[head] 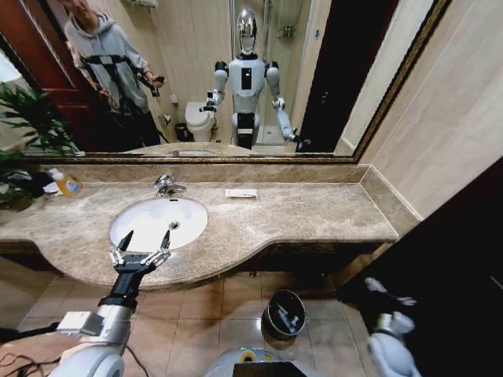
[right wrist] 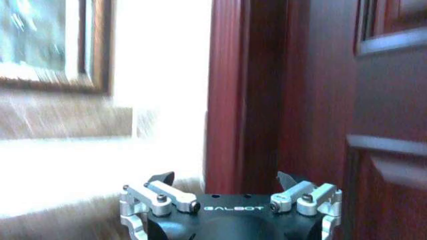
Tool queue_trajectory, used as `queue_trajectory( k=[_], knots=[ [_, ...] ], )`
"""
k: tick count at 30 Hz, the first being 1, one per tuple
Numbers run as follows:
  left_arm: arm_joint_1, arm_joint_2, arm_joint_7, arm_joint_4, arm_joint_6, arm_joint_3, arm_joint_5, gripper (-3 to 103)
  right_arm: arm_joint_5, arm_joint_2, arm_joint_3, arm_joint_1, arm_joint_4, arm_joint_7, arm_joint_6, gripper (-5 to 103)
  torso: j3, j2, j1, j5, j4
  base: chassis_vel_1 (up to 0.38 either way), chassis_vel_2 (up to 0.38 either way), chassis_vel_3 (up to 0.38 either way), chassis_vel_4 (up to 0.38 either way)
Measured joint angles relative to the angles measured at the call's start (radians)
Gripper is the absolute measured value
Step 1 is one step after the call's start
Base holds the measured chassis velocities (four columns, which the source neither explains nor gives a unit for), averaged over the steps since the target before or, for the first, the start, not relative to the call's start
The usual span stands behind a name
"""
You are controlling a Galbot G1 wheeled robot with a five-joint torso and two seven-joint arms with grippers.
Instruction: Pick up the trash from the sink and place it in the trash bin.
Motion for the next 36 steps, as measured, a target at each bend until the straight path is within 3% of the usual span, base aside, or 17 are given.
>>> queue_trajectory(
  k=[8,10,13,14,18,19,23,24,27,28,32,36],
  knots=[
    [0.000,0.000,0.000,0.000,0.000,0.000,0.000,100,-0.033,0.027,-0.070,-0.067,0.304,-0.128,0.048,100,0.000,0.000,0.000,-0.0005,0.0001,0.000,0.000,0.000,0.000],
    [0.000,0.000,0.000,0.000,0.000,0.000,0.000,100,-0.040,0.010,-0.117,-0.058,0.363,-0.204,0.031,100,0.000,0.000,0.000,-0.0005,0.0001,0.000,0.000,0.000,0.000],
    [0.000,0.000,0.000,0.000,0.000,0.000,0.000,100,-0.031,-0.070,-0.174,0.026,0.372,-0.360,-0.021,100,0.000,0.000,0.000,0.0000,0.0003,0.000,0.000,0.000,0.000],
    [0.000,0.000,0.000,0.000,0.000,0.000,0.000,100,-0.031,-0.070,-0.174,0.026,0.372,-0.360,-0.021,100,0.000,0.000,0.000,0.0000,0.0003,0.000,0.000,0.000,0.000],
    [0.000,0.000,0.000,0.000,0.000,0.000,0.000,100,0.016,-0.193,-0.261,0.163,0.316,-0.545,-0.126,100,0.000,0.000,0.000,-0.0003,0.0001,0.000,0.000,0.000,0.000],
    [0.000,0.000,0.000,0.000,0.000,0.000,0.000,100,0.016,-0.193,-0.261,0.163,0.316,-0.545,-0.126,100,0.000,0.000,0.000,-0.0003,0.0001,0.000,0.000,0.000,0.000],
    [0.000,0.000,0.000,0.000,0.000,0.000,0.000,100,0.027,-0.300,-0.481,0.403,0.167,-0.582,-0.199,100,0.000,0.000,0.000,-0.0003,0.0003,0.000,0.000,0.000,0.000],
    [0.000,0.000,0.000,0.000,0.000,0.000,0.000,100,0.027,-0.300,-0.481,0.403,0.167,-0.582,-0.199,100,0.000,0.000,0.000,-0.0003,0.0003,0.000,0.000,0.000,0.000],
    [0.000,0.000,0.000,0.000,0.000,0.000,0.000,100,0.052,-0.340,-0.680,0.599,0.045,-0.572,-0.232,100,0.000,0.000,0.000,-0.0002,0.0005,0.000,0.000,0.000,0.000],
    [0.000,0.000,0.000,0.000,0.000,0.000,0.000,100,0.052,-0.340,-0.680,0.599,0.045,-0.572,-0.232,100,0.000,0.000,0.000,-0.0002,0.0005,0.000,0.000,0.000,0.000],
    [0.000,0.000,0.000,0.000,0.000,0.000,0.000,100,0.049,-0.349,-0.880,0.784,-0.055,-0.571,-0.275,100,0.000,0.000,0.000,-0.0004,0.0000,0.000,0.000,0.000,0.000],
    [0.000,0.000,0.000,0.000,0.000,0.000,0.000,100,0.045,-0.327,-0.984,0.907,-0.137,-0.572,-0.282,100,0.000,0.000,0.000,-0.0003,0.0002,0.000,0.000,0.000,0.000]
  ],
)
